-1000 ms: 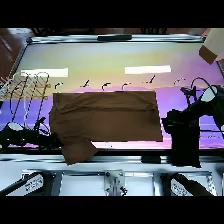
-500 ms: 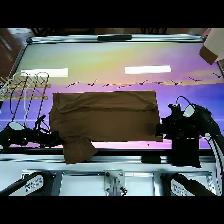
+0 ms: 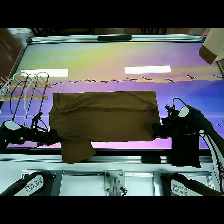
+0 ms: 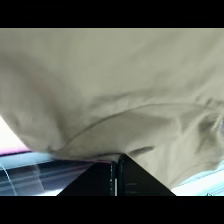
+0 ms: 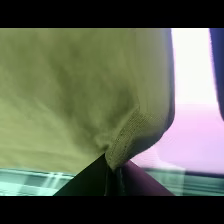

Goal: Fold the shirts.

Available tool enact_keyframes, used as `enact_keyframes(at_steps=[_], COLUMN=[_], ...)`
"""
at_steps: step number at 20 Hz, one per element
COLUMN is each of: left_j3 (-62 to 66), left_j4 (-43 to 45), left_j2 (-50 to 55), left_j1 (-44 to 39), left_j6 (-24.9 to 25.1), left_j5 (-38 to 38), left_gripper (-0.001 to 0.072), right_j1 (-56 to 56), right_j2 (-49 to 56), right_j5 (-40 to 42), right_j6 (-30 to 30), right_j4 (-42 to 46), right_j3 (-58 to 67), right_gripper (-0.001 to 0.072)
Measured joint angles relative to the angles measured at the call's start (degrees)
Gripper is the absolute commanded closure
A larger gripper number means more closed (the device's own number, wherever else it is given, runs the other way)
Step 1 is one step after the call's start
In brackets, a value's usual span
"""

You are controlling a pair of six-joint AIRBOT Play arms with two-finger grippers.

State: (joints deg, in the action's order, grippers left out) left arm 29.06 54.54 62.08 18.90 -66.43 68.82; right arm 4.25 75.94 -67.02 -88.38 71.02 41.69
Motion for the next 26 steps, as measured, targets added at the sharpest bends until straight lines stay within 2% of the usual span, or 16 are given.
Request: enact_keyframes(at_steps=[3,6,8,14,17,18,19,20,21,23,24,26], left_j3=[5.0,13.6,19.8,39.5,48.3,50.6,52.2,53.5,54.4,55.7,56.2,57.0], left_j4=[-0.1,-0.2,-0.3,-0.7,-0.8,-0.8,-0.8,-0.8,-0.8,-0.9,-1.0,-1.0], left_j2=[-0.2,0.1,1.6,17.5,26.8,29.6,31.9,33.9,35.5,37.4,37.9,38.2], left_j1=[0.0,0.0,0.0,-3.1,-4.7,-5.1,-5.4,-5.8,-6.0,-6.2,-6.0,-5.4], left_j6=[0.0,0.6,0.9,1.0,-1.2,-1.9,-2.3,-2.7,-3.0,-3.4,-3.5,-3.7], left_j5=[0.5,1.6,1.6,0.7,0.6,0.6,0.6,0.6,0.8,2.1,2.9,4.6], left_gripper=[0.0674,0.0676,0.0676,0.0673,0.0673,0.0643,0.0504,0.0278,0.0152,0.0149,0.0149,0.0149], right_j1=[-0.1,-0.2,-0.9,-4.5,-5.3,-5.4,-5.6,-5.7,-5.7,-5.3,-4.8,-2.6], right_j2=[-0.6,-2.3,-2.4,7.2,14.0,15.8,17.2,18.4,19.3,19.9,20.0,20.3], right_j5=[4.9,4.2,7.3,16.5,18.3,18.5,18.6,18.6,18.4,17.1,16.3,14.7], right_j6=[3.3,5.5,6.0,4.0,3.0,2.4,2.1,2.0,1.8,1.8,1.8,1.6], right_j4=[-0.9,-3.0,-2.0,1.2,1.9,2.2,2.4,2.5,2.8,3.8,4.7,5.7], right_j3=[2.7,8.7,13.4,27.1,32.7,33.9,34.6,35.2,35.7,36.2,36.4,36.7], right_gripper=[0.0636,0.0637,0.0637,0.0636,0.0634,0.06,0.0447,0.0268,0.0248,0.0231,0.0104,0.0094])
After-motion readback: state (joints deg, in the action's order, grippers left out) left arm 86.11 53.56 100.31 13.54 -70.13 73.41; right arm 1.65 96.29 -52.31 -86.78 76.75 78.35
